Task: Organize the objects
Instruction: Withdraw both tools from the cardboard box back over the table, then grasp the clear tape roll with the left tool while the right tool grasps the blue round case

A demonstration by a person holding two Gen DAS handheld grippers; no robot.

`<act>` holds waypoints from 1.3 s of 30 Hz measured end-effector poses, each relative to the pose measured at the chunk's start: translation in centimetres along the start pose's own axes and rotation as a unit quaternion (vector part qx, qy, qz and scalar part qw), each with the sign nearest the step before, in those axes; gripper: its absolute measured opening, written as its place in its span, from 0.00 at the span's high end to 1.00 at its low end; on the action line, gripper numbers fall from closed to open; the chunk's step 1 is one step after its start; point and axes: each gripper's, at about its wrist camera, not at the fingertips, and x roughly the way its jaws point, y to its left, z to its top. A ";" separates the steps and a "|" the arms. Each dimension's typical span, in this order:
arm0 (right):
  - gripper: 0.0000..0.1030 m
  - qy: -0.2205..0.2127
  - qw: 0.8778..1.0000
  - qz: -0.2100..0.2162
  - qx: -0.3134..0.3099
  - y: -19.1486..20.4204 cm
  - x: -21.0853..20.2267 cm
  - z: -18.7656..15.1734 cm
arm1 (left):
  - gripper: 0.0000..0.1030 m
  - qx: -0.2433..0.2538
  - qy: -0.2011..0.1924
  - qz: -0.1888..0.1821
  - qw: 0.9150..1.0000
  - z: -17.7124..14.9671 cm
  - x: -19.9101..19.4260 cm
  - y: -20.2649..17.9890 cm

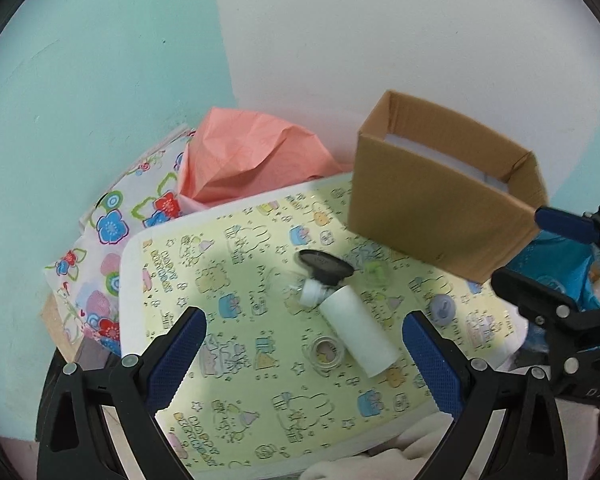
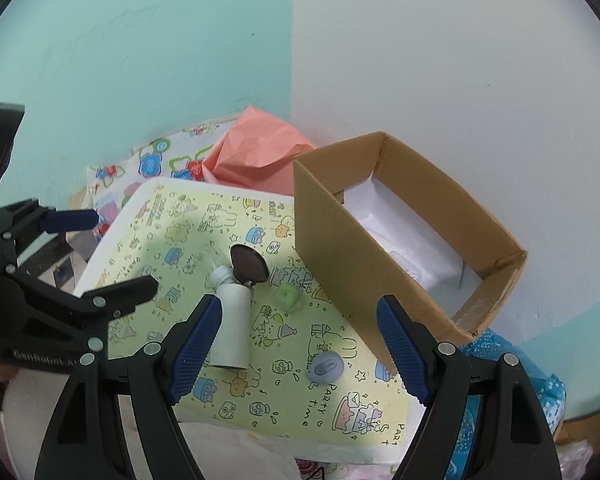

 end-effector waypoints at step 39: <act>0.29 0.084 0.992 0.071 -0.057 -0.7 10.4 -1.7 | 0.12 0.069 0.059 -0.042 0.995 -1.9 9.1 1.0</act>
